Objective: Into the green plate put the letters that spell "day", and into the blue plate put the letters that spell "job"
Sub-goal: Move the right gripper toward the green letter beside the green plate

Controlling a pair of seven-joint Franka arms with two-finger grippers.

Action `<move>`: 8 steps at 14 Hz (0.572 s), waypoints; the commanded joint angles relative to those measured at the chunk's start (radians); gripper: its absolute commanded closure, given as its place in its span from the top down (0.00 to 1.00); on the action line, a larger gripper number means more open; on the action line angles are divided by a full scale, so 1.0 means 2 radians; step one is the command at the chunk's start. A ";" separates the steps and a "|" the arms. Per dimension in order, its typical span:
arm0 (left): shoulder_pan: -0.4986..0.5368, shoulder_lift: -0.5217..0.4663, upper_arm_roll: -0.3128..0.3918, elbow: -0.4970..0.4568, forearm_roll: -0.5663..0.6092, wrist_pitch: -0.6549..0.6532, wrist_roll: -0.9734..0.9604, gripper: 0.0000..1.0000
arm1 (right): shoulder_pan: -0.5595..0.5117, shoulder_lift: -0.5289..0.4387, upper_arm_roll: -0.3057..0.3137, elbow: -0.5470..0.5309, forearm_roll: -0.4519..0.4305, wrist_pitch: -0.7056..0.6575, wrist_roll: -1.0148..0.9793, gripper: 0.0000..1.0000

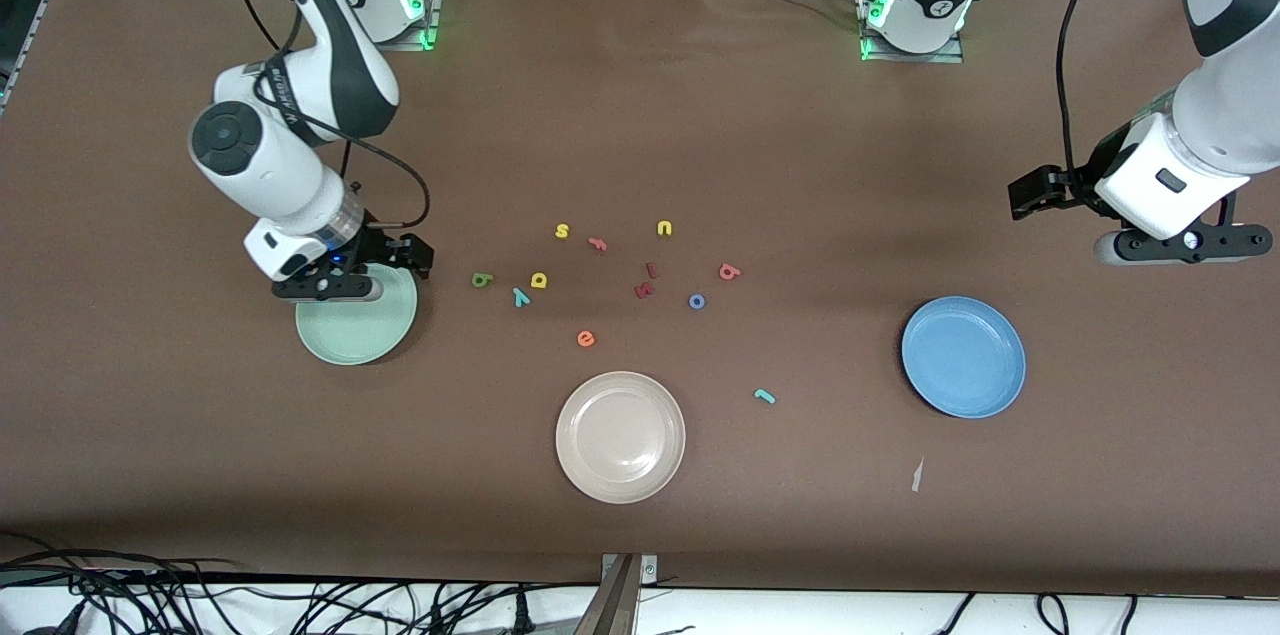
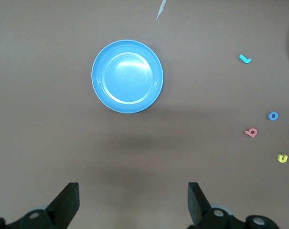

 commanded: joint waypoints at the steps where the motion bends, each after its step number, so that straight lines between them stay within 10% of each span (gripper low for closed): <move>1: -0.003 0.002 0.000 0.012 -0.007 -0.011 -0.006 1.00 | 0.000 0.020 0.015 -0.012 -0.045 0.037 0.050 1.00; 8: -0.003 0.002 0.001 0.012 -0.007 -0.011 -0.009 1.00 | 0.024 0.086 0.022 -0.013 -0.097 0.102 0.176 1.00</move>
